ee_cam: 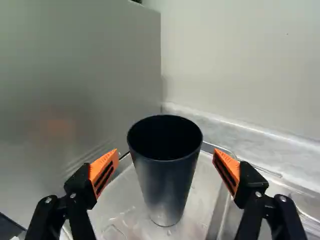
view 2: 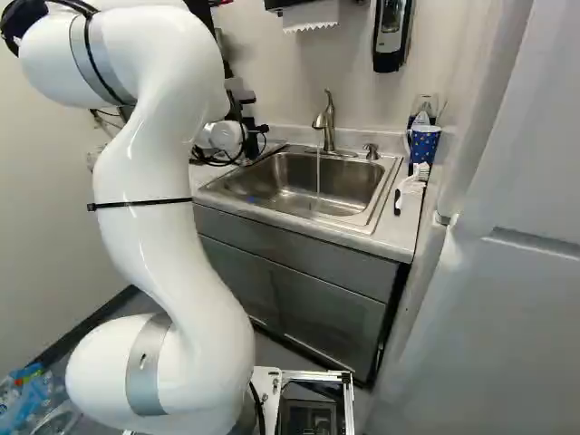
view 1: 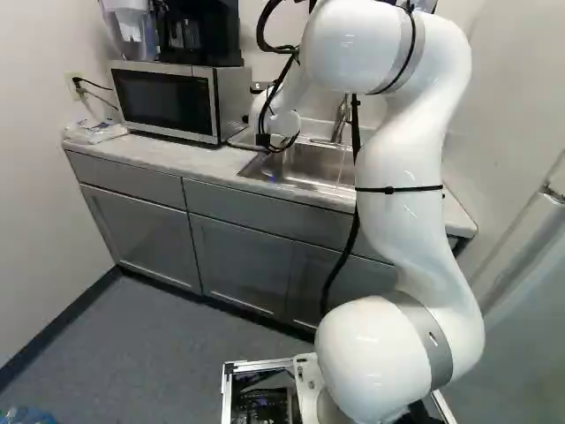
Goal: Rinse the cup and place it in the tray
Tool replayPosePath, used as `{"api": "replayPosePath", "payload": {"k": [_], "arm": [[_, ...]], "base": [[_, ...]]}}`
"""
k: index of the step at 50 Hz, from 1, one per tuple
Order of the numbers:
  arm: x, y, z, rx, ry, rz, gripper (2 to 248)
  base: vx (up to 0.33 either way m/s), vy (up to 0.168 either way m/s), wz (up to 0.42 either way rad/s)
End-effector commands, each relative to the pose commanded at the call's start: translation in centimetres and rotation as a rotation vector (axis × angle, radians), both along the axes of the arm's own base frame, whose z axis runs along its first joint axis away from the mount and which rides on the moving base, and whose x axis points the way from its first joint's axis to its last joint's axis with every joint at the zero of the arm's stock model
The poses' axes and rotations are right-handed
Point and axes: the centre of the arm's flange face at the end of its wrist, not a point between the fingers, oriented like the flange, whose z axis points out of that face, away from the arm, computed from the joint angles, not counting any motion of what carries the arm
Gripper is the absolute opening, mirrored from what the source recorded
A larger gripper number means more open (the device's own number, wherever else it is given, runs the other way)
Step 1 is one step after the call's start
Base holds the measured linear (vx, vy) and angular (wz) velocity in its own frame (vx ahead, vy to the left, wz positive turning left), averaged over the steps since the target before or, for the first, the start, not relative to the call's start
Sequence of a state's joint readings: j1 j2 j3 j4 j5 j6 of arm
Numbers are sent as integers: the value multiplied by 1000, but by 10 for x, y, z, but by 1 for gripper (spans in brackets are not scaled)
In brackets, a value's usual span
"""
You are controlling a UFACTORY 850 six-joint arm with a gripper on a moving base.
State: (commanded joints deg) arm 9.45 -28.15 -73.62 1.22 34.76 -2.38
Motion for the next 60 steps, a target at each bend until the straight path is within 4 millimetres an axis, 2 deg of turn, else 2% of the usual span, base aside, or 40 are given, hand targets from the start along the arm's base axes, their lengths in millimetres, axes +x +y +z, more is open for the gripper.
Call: {"api": "replayPosePath", "payload": {"k": [60], "arm": [[-3, -2, 69, 18, -111, -2, 247]], "base": [[0, 0, 0]]}}
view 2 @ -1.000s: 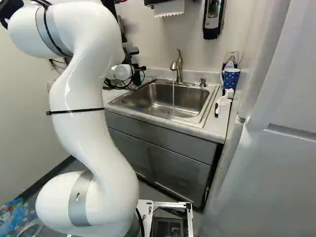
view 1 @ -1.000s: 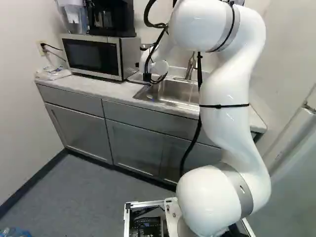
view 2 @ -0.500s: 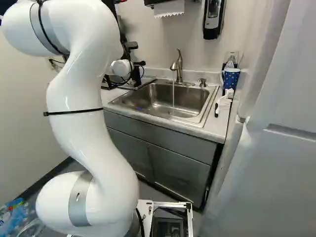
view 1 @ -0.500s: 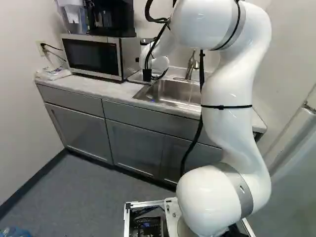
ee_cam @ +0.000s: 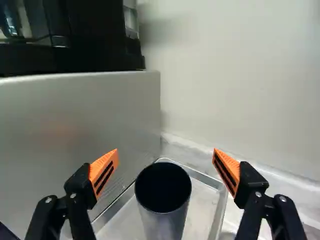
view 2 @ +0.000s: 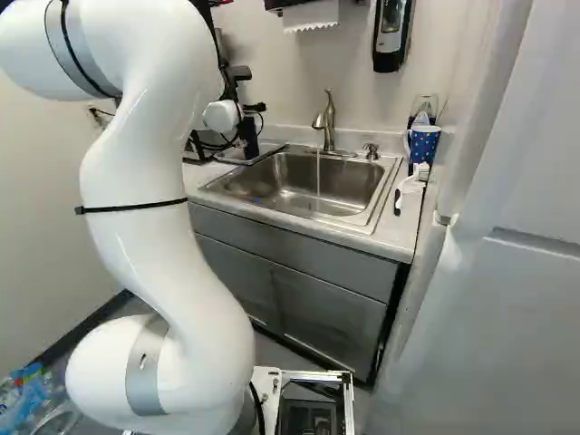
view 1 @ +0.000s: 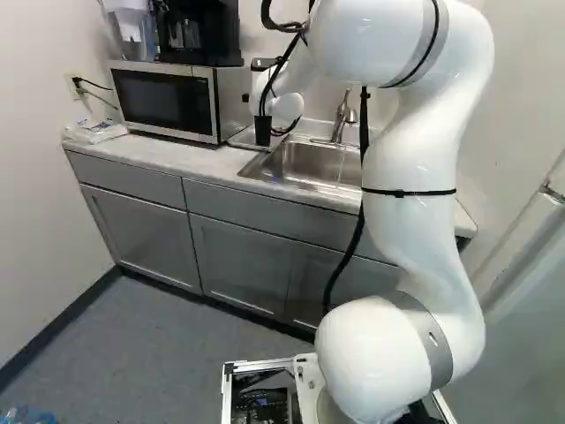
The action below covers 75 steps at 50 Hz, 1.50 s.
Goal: Rinse the cup and place it in the tray
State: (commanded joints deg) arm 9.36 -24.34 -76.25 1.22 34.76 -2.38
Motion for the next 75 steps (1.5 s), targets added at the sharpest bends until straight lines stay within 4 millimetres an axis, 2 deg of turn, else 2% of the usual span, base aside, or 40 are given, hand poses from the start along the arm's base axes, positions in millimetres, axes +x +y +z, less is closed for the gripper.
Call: {"api": "replayPosePath", "payload": {"k": [44, 75], "arm": [[-3, -26, 41, -2, 23, -36, 247], [-6, -56, 68, -5, 61, -79, 247]], "base": [[0, 0, 0], [0, 0, 0]]}}
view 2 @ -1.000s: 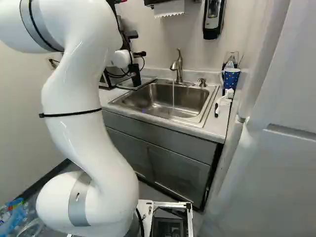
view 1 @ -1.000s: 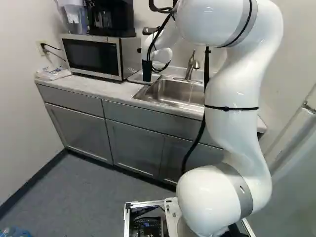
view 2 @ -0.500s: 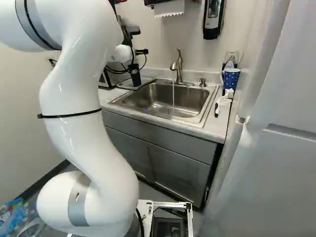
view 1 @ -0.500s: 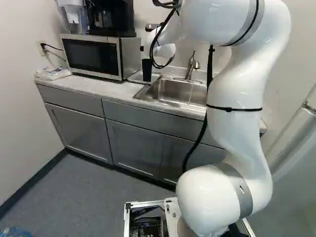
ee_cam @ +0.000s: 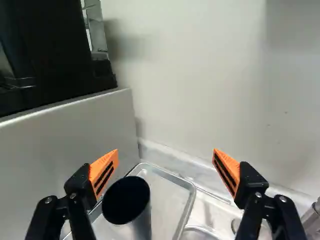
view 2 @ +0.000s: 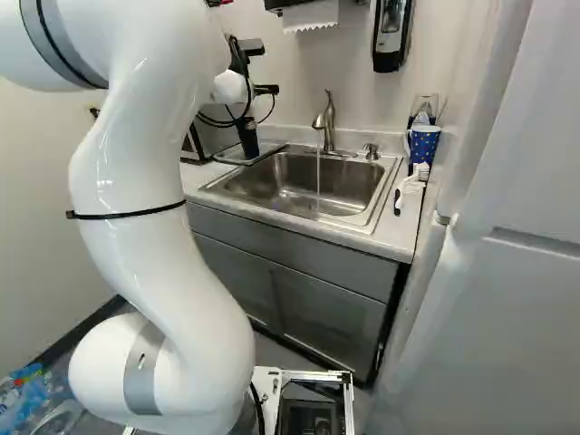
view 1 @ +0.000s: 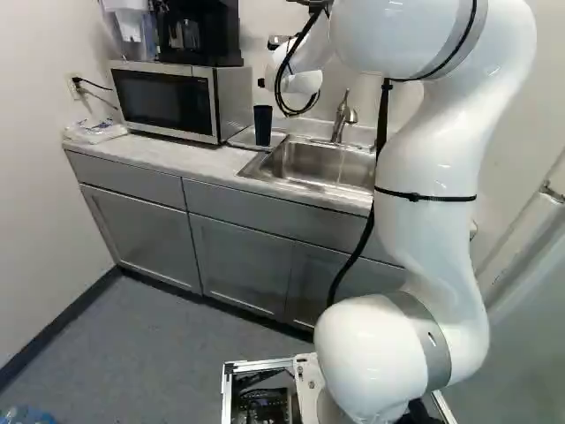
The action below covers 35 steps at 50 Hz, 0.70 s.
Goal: Rinse the cup and place it in the tray
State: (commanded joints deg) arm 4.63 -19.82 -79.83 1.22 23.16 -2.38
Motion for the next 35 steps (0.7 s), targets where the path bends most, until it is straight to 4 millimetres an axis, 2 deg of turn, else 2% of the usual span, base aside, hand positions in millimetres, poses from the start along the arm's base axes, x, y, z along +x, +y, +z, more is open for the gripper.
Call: {"api": "replayPosePath", "payload": {"k": [35], "arm": [[-14, -43, 37, 1, -21, -64, 247]], "base": [[0, 0, 0]]}}
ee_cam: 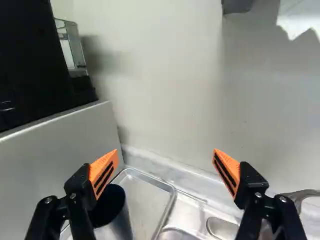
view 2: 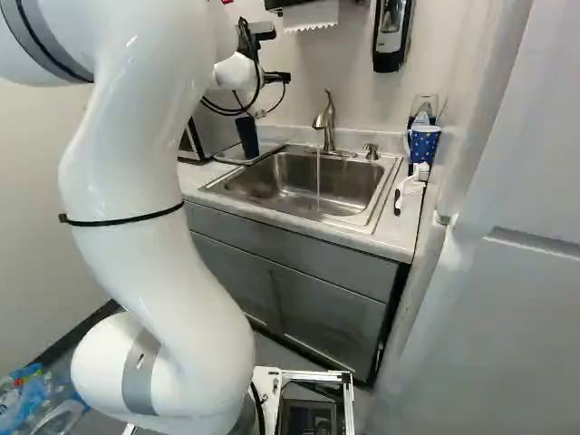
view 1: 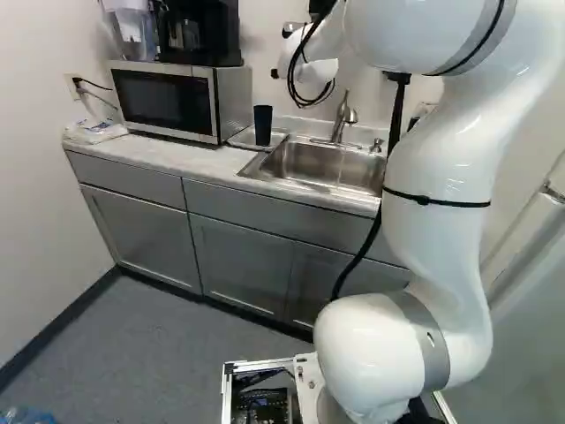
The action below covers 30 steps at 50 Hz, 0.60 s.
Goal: Rinse the cup and place it in the tray
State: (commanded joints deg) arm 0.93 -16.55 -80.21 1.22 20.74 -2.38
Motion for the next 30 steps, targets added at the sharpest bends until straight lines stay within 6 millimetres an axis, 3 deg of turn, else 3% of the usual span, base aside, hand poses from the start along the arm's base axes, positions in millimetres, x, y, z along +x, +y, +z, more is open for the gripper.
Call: {"api": "replayPosePath", "payload": {"k": [30], "arm": [[-15, -43, 2, 0, 3, -68, 247]], "base": [[0, 0, 0]]}}
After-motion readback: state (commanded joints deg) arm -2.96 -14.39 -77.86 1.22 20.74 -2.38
